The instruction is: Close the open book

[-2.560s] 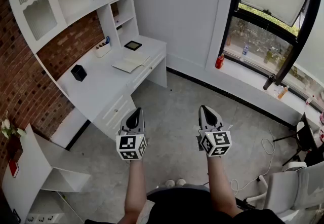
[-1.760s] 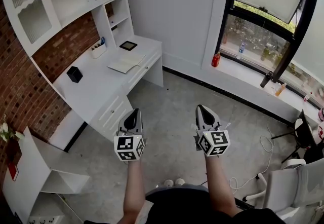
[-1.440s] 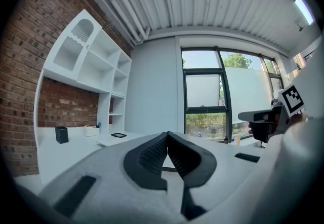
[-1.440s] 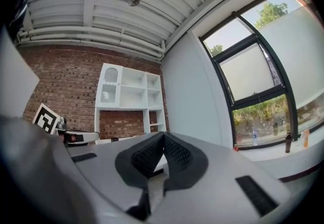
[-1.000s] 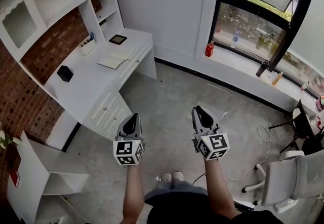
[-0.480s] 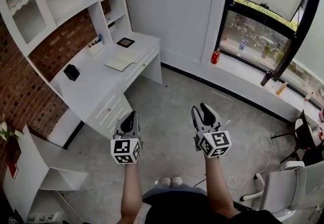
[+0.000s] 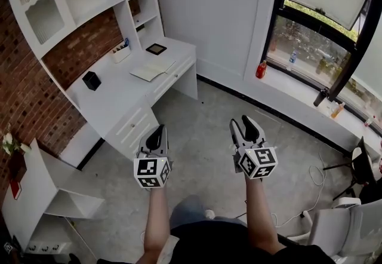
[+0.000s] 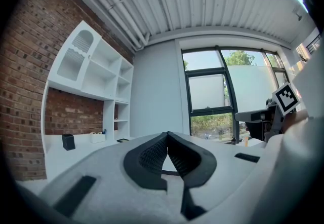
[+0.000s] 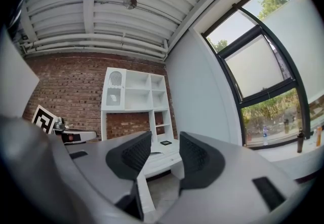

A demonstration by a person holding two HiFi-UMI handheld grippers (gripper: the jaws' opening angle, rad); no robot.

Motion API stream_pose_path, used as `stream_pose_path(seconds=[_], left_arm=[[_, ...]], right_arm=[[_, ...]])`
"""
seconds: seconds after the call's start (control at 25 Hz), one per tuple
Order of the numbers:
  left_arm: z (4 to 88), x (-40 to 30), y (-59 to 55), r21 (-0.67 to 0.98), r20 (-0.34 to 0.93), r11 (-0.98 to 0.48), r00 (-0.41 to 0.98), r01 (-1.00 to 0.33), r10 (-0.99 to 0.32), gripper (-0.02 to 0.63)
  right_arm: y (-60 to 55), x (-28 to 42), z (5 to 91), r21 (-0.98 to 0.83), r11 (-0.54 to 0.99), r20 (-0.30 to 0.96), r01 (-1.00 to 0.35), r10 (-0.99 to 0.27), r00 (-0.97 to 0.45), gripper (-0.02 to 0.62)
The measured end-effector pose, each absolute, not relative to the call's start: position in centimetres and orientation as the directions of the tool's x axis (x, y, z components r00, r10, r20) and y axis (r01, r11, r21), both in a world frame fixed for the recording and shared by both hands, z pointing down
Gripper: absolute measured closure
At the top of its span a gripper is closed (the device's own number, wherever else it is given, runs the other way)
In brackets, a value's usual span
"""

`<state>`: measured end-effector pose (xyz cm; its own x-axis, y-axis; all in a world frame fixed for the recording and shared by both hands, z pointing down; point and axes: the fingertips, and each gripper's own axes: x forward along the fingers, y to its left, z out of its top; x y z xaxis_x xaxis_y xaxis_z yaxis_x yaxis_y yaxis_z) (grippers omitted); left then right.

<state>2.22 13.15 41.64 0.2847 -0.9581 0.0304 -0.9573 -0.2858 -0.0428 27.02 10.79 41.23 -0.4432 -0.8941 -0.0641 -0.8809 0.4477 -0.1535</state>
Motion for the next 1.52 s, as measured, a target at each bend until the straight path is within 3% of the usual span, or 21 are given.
stream_pose_path(seconds=[0.84, 1.2, 1.52], left_arm=[[42.2, -2.3, 8.3, -0.029, -0.029, -0.18, 0.18, -0.983, -0.983, 0.597], [44.4, -4.5, -2.1, 0.0, -0.008, -0.208, 0.208, -0.978, -0.978, 0.597], [46.5, -13.2, -15.1, 0.026, 0.051, -0.147, 0.148, -0.989, -0.988, 0.597]], right_arm=[[3.3, 22.9, 41.3, -0.085, 0.526, -0.088, -0.846, -0.85, -0.52, 0.439], [-6.9, 20.0, 43.5, -0.102, 0.529, -0.065, -0.843, -0.849, -0.525, 0.439], [-20.5, 11.0, 46.4, -0.124, 0.559, 0.008, -0.82, -0.826, -0.564, 0.439]])
